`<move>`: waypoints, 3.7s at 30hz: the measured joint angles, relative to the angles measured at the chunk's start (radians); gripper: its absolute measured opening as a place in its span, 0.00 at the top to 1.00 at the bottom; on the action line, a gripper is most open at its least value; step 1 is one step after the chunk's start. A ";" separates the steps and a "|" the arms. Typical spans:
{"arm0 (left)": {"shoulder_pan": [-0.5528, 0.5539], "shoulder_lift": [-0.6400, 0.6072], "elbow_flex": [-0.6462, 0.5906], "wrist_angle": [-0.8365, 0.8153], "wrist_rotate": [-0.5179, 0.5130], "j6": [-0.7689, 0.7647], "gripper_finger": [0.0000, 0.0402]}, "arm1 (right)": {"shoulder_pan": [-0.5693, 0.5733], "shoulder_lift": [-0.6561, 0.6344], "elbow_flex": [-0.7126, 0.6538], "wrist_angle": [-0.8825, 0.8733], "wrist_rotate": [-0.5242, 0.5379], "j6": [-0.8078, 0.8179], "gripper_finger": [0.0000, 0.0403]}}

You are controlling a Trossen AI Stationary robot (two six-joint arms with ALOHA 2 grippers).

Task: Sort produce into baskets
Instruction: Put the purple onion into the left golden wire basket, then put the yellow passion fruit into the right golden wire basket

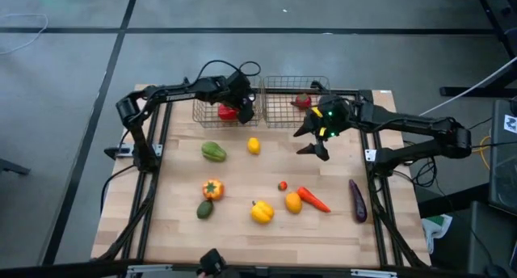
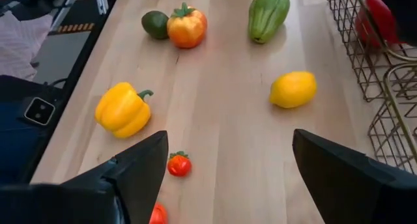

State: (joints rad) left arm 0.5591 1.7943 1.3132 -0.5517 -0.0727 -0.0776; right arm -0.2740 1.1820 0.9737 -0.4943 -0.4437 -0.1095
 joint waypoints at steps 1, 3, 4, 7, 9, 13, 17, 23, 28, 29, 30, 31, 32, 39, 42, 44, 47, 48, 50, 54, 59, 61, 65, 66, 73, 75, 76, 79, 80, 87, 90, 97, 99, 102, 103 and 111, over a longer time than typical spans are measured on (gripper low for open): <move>0.000 0.004 0.000 -0.001 0.000 0.002 0.24 | 0.008 0.000 0.000 0.000 0.008 0.000 0.19; 0.000 0.015 0.000 0.002 0.000 0.008 0.24 | 0.022 0.000 0.000 0.000 0.016 0.000 0.19; 0.000 0.018 0.000 0.003 0.000 0.009 0.24 | 0.028 0.000 0.000 0.000 0.016 0.000 0.19; 0.000 0.028 0.000 0.028 0.000 -0.016 0.24 | 0.041 0.000 0.000 0.000 0.017 0.000 0.19; 0.005 0.036 0.000 0.030 0.000 -0.025 0.24 | 0.040 0.000 0.000 0.000 0.017 0.000 0.19; 0.010 0.045 0.000 0.059 -0.025 -0.039 0.24 | 0.039 0.000 0.000 0.000 0.018 0.000 0.19; 0.012 0.046 -0.001 0.098 -0.049 -0.020 0.24 | 0.039 0.000 0.000 0.009 0.017 0.000 0.19; 0.012 0.046 -0.001 0.105 -0.050 0.002 0.24 | 0.038 0.000 0.000 0.019 0.017 0.000 0.19; 0.013 0.046 -0.001 0.105 -0.051 -0.032 0.24 | 0.038 0.000 0.000 0.023 0.017 0.000 0.19; 0.014 0.046 -0.001 0.104 -0.057 -0.048 0.24 | 0.038 0.000 0.000 0.023 0.017 0.000 0.19; 0.016 0.046 -0.001 0.103 -0.065 -0.054 0.24 | 0.038 0.000 0.000 0.023 0.017 0.000 0.19; 0.017 0.046 -0.001 0.103 -0.073 -0.053 0.24 | 0.038 0.000 0.000 0.023 0.017 0.000 0.19; 0.018 0.046 -0.001 0.103 -0.082 -0.045 0.24 | 0.038 0.000 0.000 0.023 0.017 0.000 0.19; 0.020 0.049 -0.001 0.098 -0.101 -0.017 0.24 | 0.038 0.000 0.000 0.022 0.017 0.000 0.19; 0.020 0.051 -0.001 0.093 -0.098 -0.025 0.24 | 0.038 0.000 0.000 0.023 0.017 0.000 0.19; 0.020 0.051 -0.001 0.094 -0.098 -0.012 0.24 | 0.038 0.000 0.000 0.022 0.017 0.000 0.19; 0.017 0.051 -0.001 0.094 -0.097 -0.003 0.24 | 0.038 0.000 0.000 0.022 0.017 0.000 0.19; 0.017 0.051 -0.001 0.096 -0.097 -0.003 0.24 | 0.038 0.000 0.000 0.022 0.017 0.000 0.19; 0.014 0.051 -0.001 0.097 -0.097 -0.002 0.24 | 0.038 0.000 0.000 0.022 0.017 0.000 0.19; 0.010 0.051 -0.001 0.098 -0.094 -0.002 0.24 | 0.038 0.000 0.000 0.022 0.017 0.000 0.19; 0.011 0.051 -0.001 0.093 -0.094 0.016 0.24 | 0.038 0.000 0.000 0.022 0.017 0.000 0.19; 0.019 0.051 -0.001 0.073 -0.094 0.043 0.24 | 0.038 0.000 0.000 0.022 0.017 0.000 0.19; 0.041 0.055 -0.001 0.070 -0.043 0.012 0.24 | 0.038 0.000 0.000 0.022 0.017 0.000 0.19; 0.046 0.058 -0.001 0.073 -0.013 0.024 0.24 | 0.038 0.000 0.000 0.022 0.017 0.000 0.19; 0.087 0.059 -0.001 0.064 0.124 0.023 0.21 | 0.038 0.000 0.000 0.022 0.017 0.000 0.19; 0.095 0.059 -0.001 0.065 0.145 0.035 0.15 | 0.038 0.000 0.000 0.022 0.017 0.000 0.19; 0.099 0.059 -0.001 0.065 0.159 0.049 0.12 | 0.038 0.000 0.000 0.022 0.017 0.000 0.19; 0.103 0.059 -0.001 0.057 0.185 0.051 0.03 | 0.038 0.000 0.000 0.022 0.017 0.000 0.19; 0.103 0.059 -0.001 0.055 0.185 0.044 0.02 | 0.038 0.000 0.000 0.022 0.017 0.000 0.19; 0.085 0.059 -0.001 0.068 0.185 0.054 0.05 | 0.038 0.000 0.000 0.022 0.017 0.000 0.19; 0.074 0.059 -0.001 0.073 0.185 0.102 0.06 | 0.038 0.000 0.000 0.022 0.017 0.000 0.19; 0.031 0.029 0.000 0.118 0.187 0.195 0.06 | 0.038 0.000 0.000 0.023 0.017 0.000 0.19; 0.023 0.007 0.000 0.135 0.186 0.194 0.06 | 0.038 0.000 0.000 0.023 0.017 0.000 0.19; 0.011 -0.048 0.001 0.153 0.181 0.187 0.06 | 0.038 0.000 0.000 0.023 0.017 0.000 0.19; 0.005 -0.066 0.001 0.152 0.181 0.182 0.06 | 0.038 0.000 0.000 0.022 0.017 0.000 0.19; -0.081 -0.209 0.002 0.137 0.185 -0.012 0.06 | 0.038 0.000 0.000 0.049 0.017 0.000 0.19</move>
State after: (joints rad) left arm 0.4781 1.5853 1.3148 -0.4149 0.1127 -0.0895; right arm -0.2358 1.1824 0.9737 -0.4454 -0.4267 -0.1094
